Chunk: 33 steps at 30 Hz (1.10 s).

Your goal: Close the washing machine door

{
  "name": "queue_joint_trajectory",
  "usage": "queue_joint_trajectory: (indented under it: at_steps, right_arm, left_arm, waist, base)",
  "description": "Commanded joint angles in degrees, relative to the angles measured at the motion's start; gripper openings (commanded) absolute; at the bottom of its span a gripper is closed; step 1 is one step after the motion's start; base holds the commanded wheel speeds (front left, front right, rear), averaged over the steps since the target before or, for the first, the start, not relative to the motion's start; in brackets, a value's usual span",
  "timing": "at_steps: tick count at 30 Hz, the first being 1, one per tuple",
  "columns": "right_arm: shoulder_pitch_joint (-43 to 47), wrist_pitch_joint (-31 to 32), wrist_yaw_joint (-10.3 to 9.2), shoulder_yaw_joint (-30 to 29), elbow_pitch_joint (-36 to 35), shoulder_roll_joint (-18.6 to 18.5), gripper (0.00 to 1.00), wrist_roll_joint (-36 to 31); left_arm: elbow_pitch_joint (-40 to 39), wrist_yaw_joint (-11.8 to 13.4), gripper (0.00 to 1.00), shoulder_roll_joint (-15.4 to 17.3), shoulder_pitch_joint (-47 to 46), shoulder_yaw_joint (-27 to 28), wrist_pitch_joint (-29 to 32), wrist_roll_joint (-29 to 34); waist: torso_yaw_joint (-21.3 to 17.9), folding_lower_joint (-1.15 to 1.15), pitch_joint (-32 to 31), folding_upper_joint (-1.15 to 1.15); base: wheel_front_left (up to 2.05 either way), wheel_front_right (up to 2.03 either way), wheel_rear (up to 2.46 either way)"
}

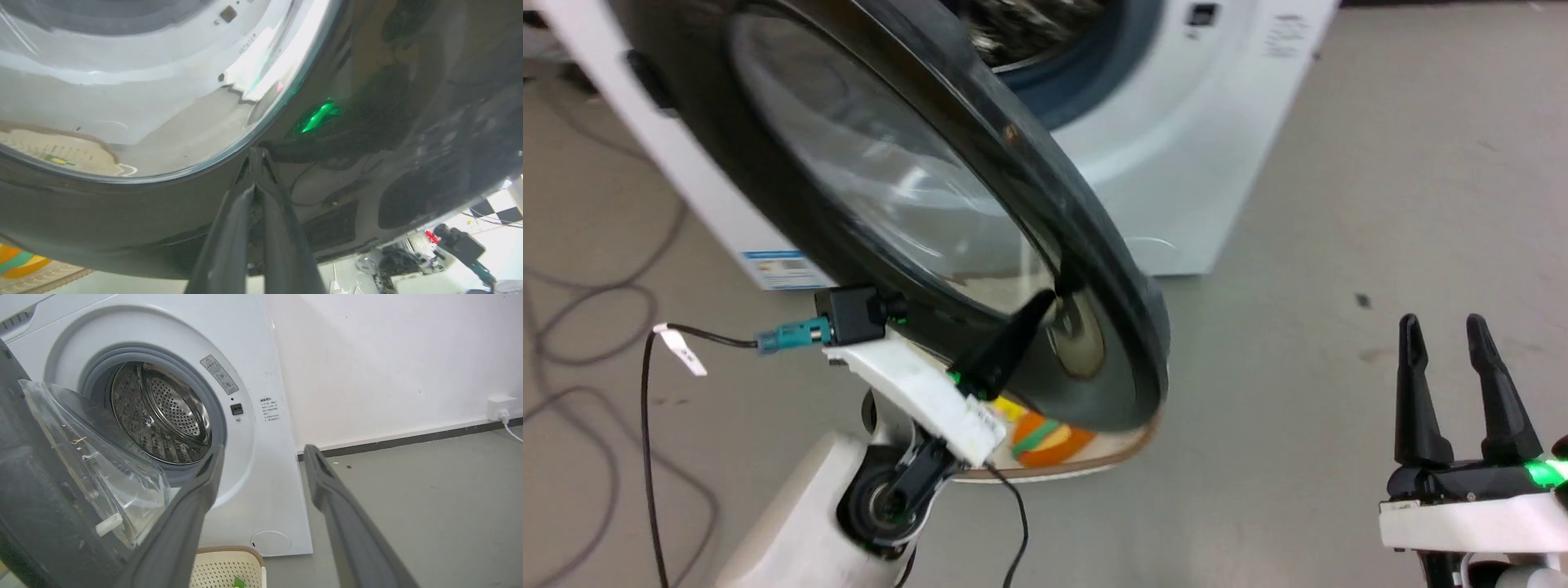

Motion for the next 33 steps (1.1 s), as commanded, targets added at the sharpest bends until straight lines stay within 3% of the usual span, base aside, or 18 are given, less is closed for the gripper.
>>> queue_joint_trajectory:
  at_steps: [1,4,13,21,25,33]
  right_arm:
    - [-1.1,-0.3,0.29,-0.1,0.0,0.1,1.00,0.6]
    - [-1.5,-0.3,0.29,-0.1,0.0,0.1,1.00,0.9]
    - [-3.8,-0.3,0.29,0.1,-0.1,0.1,1.00,1.6]
    - [-4.0,-0.3,0.29,0.2,-0.1,0.1,1.00,1.7]
    - [-3.6,-0.3,0.29,-0.3,-0.2,0.1,1.00,1.1]
    - [-2.3,-0.3,0.29,-1.2,-0.7,0.1,1.00,-0.8]
  left_arm:
    - [2.4,-0.3,0.00,-0.3,-2.4,-1.1,-2.4,0.8]
    - [6.3,-0.3,0.00,-0.6,-5.0,-2.4,-5.4,2.0]
    - [27.8,-0.3,0.00,-3.5,-18.4,-4.4,-19.7,9.2]
    - [37.0,-0.3,0.00,-5.6,-22.3,-3.8,-23.3,15.6]
    - [33.4,2.4,0.00,-5.3,-20.8,0.7,-23.4,25.5]
    - [16.4,9.8,0.00,-5.8,-8.9,9.6,-23.5,47.4]
  waist:
    - [-4.6,0.00,2.9,0.00]
    - [-6.0,0.00,3.6,0.00]
    - [-9.5,0.00,6.2,0.00]
    - [-9.4,0.00,6.3,0.00]
    - [-8.2,0.00,5.1,0.00]
    - [-4.4,0.00,0.6,0.00]
  base:
    - [0.00,0.00,0.00]
    - [0.00,0.00,0.00]
    - [0.00,0.00,0.00]
    - [0.00,0.00,0.00]
    - [0.00,0.00,0.00]
    - [0.00,0.00,0.00]
